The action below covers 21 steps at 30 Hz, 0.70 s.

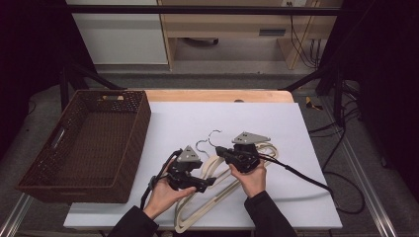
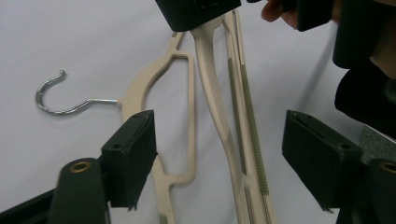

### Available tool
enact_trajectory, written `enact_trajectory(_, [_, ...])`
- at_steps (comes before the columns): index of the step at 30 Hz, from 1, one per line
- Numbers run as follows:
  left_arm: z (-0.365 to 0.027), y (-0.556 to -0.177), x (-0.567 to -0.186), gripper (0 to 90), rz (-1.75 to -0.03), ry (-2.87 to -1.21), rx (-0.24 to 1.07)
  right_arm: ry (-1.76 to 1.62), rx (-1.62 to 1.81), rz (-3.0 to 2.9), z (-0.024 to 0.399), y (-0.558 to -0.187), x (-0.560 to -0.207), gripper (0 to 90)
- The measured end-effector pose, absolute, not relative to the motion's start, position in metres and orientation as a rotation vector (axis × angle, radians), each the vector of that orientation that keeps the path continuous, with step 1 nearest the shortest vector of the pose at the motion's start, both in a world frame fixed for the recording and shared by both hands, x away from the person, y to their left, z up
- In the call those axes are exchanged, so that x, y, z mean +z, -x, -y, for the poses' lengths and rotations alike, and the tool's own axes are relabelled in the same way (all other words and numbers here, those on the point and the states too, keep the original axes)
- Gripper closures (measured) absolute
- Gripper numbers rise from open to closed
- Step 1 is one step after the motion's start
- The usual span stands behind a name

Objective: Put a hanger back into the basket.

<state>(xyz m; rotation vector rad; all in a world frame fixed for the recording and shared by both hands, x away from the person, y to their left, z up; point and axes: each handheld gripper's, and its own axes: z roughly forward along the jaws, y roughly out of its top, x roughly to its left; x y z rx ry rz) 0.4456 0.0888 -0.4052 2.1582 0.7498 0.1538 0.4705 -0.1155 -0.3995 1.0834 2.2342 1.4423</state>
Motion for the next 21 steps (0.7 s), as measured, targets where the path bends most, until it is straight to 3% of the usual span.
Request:
enact_trajectory(3, [-0.084, -0.449, -0.407, 37.2, -0.754, -2.165, 0.155, -1.066, 1.437, -2.240, 0.117, -0.467, -0.399, 89.1])
enact_trajectory(8, [-0.074, -0.456, -0.413, 60.1, -0.778, -2.155, 0.093, -1.035, 1.449, -2.232, 0.119, -0.464, -0.397, 89.0])
enact_trajectory(14, [-0.070, -0.454, -0.415, 79.0, -0.780, -2.147, 0.070, -1.034, 1.460, -2.232, 0.120, -0.460, -0.395, 88.9])
enact_trajectory(21, [-0.074, -0.448, -0.410, 84.3, -0.823, -2.035, -0.002, -0.995, 1.489, -2.220, 0.128, -0.451, -0.387, 86.1])
